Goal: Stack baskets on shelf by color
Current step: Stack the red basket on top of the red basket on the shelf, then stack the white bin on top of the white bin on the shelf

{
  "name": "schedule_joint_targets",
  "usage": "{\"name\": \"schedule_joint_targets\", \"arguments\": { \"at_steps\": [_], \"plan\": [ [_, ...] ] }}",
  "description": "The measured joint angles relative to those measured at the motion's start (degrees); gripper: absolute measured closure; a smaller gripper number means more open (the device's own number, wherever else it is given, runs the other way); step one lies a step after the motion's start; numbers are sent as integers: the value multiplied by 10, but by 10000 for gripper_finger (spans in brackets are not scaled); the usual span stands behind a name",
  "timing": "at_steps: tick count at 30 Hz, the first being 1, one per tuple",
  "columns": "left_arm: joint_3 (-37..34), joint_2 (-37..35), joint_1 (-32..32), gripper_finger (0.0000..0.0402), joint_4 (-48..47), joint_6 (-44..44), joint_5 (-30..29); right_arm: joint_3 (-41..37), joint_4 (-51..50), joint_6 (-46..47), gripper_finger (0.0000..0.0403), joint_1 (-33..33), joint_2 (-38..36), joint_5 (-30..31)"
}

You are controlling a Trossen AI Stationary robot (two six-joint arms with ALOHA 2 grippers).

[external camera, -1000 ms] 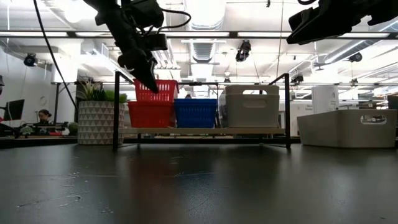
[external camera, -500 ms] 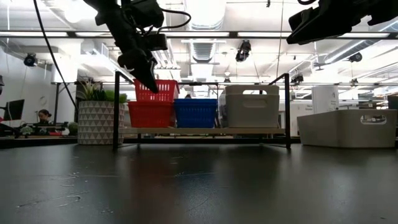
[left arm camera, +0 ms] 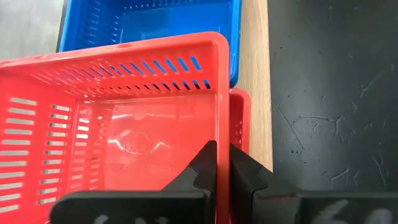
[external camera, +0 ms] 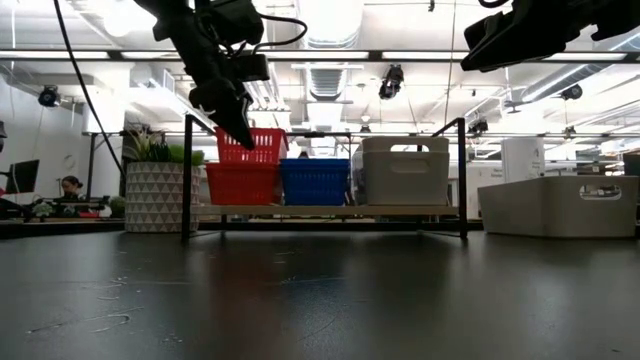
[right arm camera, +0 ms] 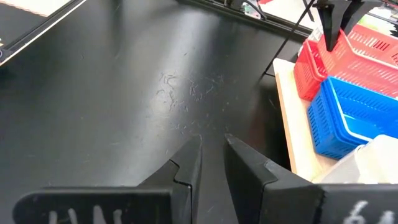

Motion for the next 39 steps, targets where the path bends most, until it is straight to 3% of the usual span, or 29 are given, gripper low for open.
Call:
{"name": "schedule_joint_targets", "arguments": {
  "at_steps": [4,12,17,24,32,39],
  "plan": [
    [0,0,0,392,0,0,0,0,0,0,344,0,0,0],
    [0,-1,0,312,0,-16,0,0,0,0,344,0,0,0],
    [12,-8,-9,285,-6,-29,1,0,0,0,344,0,0,0],
    [54,-19,-29,281,-9,-53,18,0,-1,0,344,0,0,0],
    [51,-29,-110,281,93,-91,30,0,-2,11,344,0,0,1],
    [50,-31,-184,281,156,-56,31,0,-3,109,344,0,0,43]
  ]
}}
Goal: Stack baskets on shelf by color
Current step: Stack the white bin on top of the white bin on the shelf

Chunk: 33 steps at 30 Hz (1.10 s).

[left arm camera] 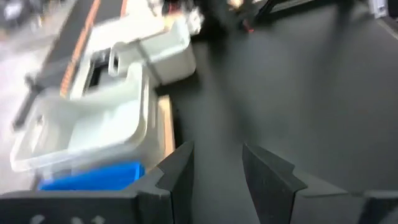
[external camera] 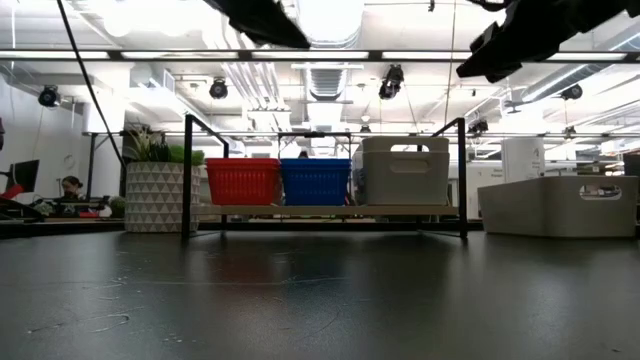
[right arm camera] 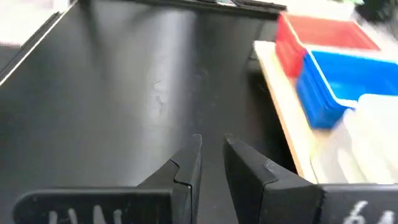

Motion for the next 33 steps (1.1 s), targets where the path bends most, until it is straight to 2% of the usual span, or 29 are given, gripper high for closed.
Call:
{"name": "schedule_joint_targets", "arguments": {
  "at_steps": [4,6,8,12,16,19,23,29,33],
  "plan": [
    [-4,0,-17,281,37,40,-1,23,-67,120,344,-1,-1,62],
    [-6,0,-20,281,44,64,-1,53,-150,205,344,-4,-1,95],
    [-8,0,-20,281,53,91,-1,85,-247,305,344,-10,0,101],
    [-24,1,-20,282,121,144,-1,129,-419,487,344,-21,3,91],
    [-55,0,-19,282,196,175,-1,149,-570,580,344,-26,3,40],
    [-72,-1,-16,282,235,176,-3,154,-638,630,337,-29,3,9],
    [-89,-1,-15,282,264,176,-4,153,-629,593,310,-29,3,-9],
    [-90,-4,-15,282,264,177,-4,151,-624,384,268,-29,34,-13],
    [-91,-12,-15,282,264,181,-4,145,-625,274,262,-29,85,2]
  ]
}}
